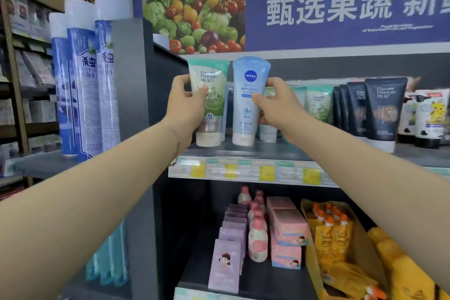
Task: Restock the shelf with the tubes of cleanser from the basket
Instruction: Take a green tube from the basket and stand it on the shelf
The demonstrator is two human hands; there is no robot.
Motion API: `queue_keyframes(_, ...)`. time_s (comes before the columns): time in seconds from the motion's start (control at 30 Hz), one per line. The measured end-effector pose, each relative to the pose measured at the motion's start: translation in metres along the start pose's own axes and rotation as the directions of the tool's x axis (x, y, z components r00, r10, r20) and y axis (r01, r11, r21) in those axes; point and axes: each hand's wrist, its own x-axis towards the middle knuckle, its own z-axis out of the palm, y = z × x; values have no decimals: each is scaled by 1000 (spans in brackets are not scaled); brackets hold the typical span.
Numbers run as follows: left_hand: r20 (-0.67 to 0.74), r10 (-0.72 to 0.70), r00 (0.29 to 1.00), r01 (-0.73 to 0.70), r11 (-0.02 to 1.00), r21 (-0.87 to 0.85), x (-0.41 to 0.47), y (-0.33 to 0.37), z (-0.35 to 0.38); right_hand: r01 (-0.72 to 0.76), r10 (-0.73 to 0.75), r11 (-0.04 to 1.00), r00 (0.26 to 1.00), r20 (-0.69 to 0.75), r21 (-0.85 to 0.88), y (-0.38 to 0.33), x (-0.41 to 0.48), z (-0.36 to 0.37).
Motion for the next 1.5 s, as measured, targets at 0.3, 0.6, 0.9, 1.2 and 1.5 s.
queue_keyframes(0.3,-19,-33,999,33,999,11,26,-17,-1,-37,37,995,999,-2,-98,26,47,33)
queue_keyframes(0.6,-40,-27,999,24,998,-57,38,-30,-8,-83,98,982,992,80,-171,40,73,56)
queue_keyframes(0.9,-52,-10,999,6,998,-68,43,-37,-12,-119,134,981,986,95,-153,48,84,79)
queue_keyframes(1.2,-38,-24,999,21,998,-61,44,-46,-15,-84,124,968,979,161,-237,54,84,87)
queue_keyframes(1.5,-10,-26,1000,25,998,-65,41,-47,-14,-22,110,914,975,195,-404,47,81,82)
